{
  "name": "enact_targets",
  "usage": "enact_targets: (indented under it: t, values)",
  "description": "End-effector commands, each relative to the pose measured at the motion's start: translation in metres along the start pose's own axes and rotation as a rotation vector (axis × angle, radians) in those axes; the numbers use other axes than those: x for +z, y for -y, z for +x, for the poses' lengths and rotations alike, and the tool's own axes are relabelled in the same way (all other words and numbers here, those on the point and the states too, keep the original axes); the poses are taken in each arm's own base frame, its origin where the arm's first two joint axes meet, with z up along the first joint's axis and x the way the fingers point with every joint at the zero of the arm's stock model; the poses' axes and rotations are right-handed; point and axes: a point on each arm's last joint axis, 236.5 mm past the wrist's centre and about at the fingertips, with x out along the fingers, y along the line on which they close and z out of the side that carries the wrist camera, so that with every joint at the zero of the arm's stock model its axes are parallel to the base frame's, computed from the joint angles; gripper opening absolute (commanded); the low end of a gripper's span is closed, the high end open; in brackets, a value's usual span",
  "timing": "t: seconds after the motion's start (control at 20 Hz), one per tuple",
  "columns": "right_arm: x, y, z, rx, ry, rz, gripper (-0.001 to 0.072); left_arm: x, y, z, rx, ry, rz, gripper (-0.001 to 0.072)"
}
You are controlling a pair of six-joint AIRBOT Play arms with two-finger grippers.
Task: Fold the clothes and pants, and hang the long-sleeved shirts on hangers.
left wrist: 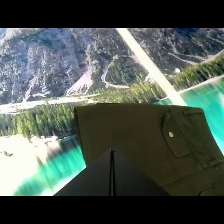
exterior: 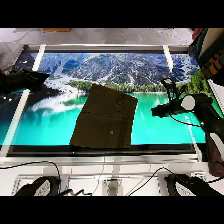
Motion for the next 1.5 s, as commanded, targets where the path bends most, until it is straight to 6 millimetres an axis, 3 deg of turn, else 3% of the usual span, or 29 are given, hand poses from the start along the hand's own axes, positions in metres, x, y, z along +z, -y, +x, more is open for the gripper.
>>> enact_targets:
  t: [0.0,0.85,1.0,1.1,1.25,1.4,1.45]
  values:
    - [0.0,0.0,0.0,0.0,-0.002,-0.001,0.004,0.0,0.0,0.0,0.001,0.0,0.0,0.0011]
    - [0.003,-0.002,0.0,0.009,0.012,0.004,0.004,0.0,0.0,0.0,0.001,0.001,0.0,0.001]
    - [0.001,-0.007,-0.001,0.027,0.004,0.008,0.004,0.008,0.007,0.0,-0.03,0.032,-0.029,0.001]
    - [-0.018,-0.009,-0.004,0.035,-0.073,-0.04,0.0039,0.003,0.019,-0.001,-0.078,0.009,-0.082,0.001]
    - [-0.065,-0.024,-0.004,0.122,-0.241,-0.15,0.0038,-0.041,0.047,-0.009,-0.194,-0.18,-0.046,0.0011]
    - [-0.117,-0.077,0.007,0.375,-0.326,-0.142,0.0038,-0.095,0.061,-0.025,-0.269,-0.398,-0.051,0.001]
    - [-0.128,-0.098,0.01,0.473,-0.313,-0.122,0.0037,-0.102,0.064,-0.027,-0.271,-0.418,-0.081,0.001]
